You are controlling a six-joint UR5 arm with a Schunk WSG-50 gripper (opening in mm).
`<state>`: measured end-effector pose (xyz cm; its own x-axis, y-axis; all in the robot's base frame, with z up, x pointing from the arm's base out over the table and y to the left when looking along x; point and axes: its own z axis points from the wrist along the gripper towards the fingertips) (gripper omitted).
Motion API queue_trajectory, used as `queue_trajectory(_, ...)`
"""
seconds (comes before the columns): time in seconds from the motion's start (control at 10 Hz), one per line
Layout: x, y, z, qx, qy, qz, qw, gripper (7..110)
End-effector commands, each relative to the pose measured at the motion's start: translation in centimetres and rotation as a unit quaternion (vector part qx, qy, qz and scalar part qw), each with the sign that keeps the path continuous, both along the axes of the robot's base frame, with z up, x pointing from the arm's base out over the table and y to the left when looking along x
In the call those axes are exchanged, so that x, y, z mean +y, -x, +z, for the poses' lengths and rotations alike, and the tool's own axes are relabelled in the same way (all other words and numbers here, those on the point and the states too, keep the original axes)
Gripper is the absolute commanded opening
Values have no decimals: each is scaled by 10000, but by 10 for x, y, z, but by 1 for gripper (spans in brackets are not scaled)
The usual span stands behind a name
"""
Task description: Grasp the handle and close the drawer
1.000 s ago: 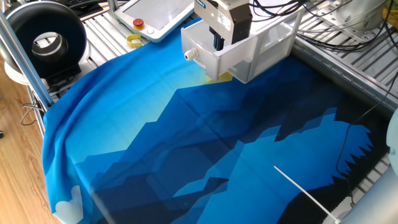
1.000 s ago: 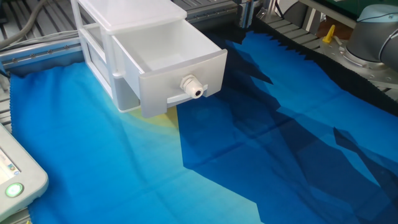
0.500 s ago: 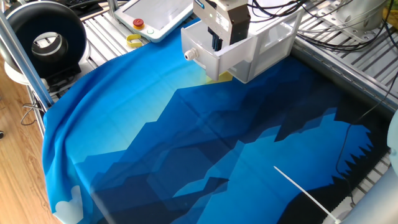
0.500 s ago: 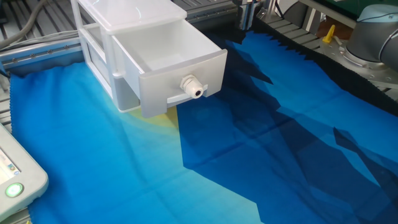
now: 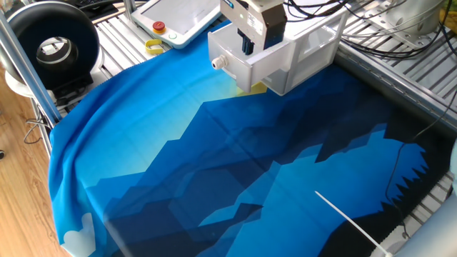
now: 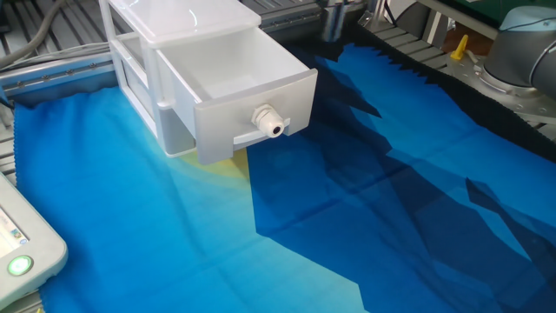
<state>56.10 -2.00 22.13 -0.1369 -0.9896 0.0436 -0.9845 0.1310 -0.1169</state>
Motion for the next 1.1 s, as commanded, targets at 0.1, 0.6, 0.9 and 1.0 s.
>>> queue_trajectory(0.1,-10,-17,5,-352,213,79,9991,7)
queue_trajectory(0.6,28,-6,2,-127,-577,-63,9982,7)
queue_trajectory(0.9,43,7,2,129,-885,-98,9959,7)
queue_trajectory(1.0,46,11,2,222,-946,-102,9952,7)
